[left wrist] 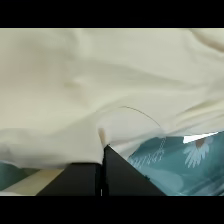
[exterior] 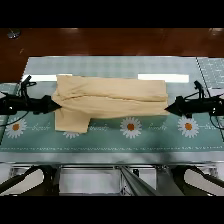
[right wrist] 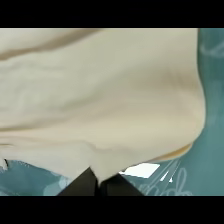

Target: Fold the shirts.

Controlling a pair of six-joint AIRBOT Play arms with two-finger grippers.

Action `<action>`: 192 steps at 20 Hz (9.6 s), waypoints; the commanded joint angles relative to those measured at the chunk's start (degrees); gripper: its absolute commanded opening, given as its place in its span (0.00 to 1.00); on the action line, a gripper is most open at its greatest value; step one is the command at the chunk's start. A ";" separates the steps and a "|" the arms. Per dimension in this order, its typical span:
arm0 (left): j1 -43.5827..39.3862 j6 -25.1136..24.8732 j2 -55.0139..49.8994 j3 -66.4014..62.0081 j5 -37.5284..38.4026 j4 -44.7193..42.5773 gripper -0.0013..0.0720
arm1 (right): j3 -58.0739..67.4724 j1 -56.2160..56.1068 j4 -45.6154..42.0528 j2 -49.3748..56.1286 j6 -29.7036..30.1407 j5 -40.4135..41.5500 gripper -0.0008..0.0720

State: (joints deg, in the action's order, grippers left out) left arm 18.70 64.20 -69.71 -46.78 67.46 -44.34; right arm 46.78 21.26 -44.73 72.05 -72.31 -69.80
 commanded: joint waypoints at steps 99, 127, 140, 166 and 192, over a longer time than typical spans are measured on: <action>-15.63 6.73 28.13 19.98 -11.32 5.38 0.05 | 62.40 -26.97 -28.17 21.11 -17.07 -29.97 0.86; -15.63 5.42 28.00 20.00 -13.94 5.35 0.05 | 45.66 -32.13 -7.56 18.38 -14.03 -0.87 0.03; -15.67 2.40 28.00 20.00 -12.59 5.33 0.05 | 70.82 -7.82 -22.67 9.84 -25.92 -32.92 0.04; -18.69 5.70 9.68 -24.72 -7.23 -2.56 0.05 | 33.00 1.33 -8.46 -9.49 -12.44 0.81 0.04; -26.21 24.15 0.39 -16.55 -10.51 -30.25 0.05 | 28.37 -38.86 -39.80 12.96 -23.45 9.07 0.04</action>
State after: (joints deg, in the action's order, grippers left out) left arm -7.55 88.31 -69.30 -63.35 56.95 -74.48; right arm 75.16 -17.56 -84.47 85.01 -95.68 -60.77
